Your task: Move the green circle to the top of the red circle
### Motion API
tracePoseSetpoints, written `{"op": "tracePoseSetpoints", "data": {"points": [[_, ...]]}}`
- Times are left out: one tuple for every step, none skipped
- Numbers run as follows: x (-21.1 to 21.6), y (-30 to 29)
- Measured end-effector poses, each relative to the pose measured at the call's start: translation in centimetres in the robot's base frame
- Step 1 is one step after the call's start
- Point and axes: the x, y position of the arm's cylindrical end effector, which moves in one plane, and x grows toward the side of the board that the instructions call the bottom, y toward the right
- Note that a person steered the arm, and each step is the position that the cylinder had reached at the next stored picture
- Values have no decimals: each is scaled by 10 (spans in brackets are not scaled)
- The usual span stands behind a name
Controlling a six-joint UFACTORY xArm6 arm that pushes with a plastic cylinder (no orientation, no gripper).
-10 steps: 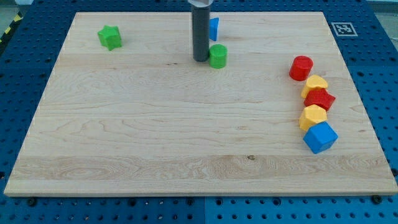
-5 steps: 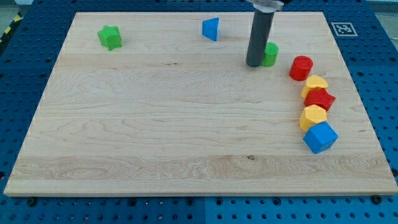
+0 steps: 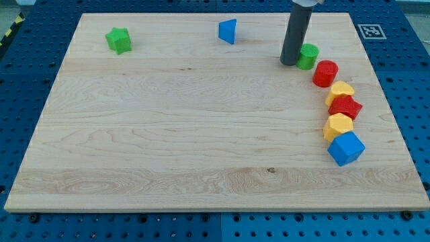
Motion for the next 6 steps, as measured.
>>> {"op": "tracePoseSetpoints", "data": {"points": [[0, 4], [0, 19], [0, 30], [3, 37], [13, 47], [20, 48]]}}
